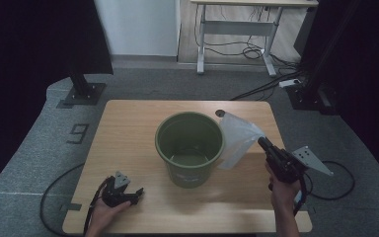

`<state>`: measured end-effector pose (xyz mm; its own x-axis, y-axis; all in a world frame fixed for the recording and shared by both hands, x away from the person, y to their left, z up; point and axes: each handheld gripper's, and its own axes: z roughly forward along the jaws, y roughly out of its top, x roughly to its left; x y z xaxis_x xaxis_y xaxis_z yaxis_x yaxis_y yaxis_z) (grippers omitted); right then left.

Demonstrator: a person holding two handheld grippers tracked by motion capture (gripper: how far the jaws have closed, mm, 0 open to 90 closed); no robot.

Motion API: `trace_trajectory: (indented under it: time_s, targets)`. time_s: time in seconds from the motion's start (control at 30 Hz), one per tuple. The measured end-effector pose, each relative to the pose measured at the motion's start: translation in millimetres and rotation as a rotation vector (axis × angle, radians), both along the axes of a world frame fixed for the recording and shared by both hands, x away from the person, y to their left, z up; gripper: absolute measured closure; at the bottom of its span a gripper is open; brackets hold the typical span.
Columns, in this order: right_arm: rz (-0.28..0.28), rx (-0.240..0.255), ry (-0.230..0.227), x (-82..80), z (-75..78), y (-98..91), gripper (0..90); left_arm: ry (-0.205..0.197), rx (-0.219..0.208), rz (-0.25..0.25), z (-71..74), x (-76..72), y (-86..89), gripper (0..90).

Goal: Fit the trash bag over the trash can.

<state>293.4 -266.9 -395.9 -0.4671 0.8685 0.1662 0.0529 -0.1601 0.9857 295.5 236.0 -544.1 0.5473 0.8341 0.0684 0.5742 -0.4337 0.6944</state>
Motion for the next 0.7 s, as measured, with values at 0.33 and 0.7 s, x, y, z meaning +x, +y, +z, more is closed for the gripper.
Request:
trace_trajectory:
  time_s: [0.33,0.7]
  targets:
    - [-0.015,0.021,-0.094,-8.2,49.5,-6.8,88.8,0.005,0.001,0.011,0.5,0.9,0.8,19.8]
    - [-0.021,-0.005,-0.176,-8.7,96.2,5.4,88.9,0.009,-0.004,0.010,0.3,1.1,1.2,19.8]
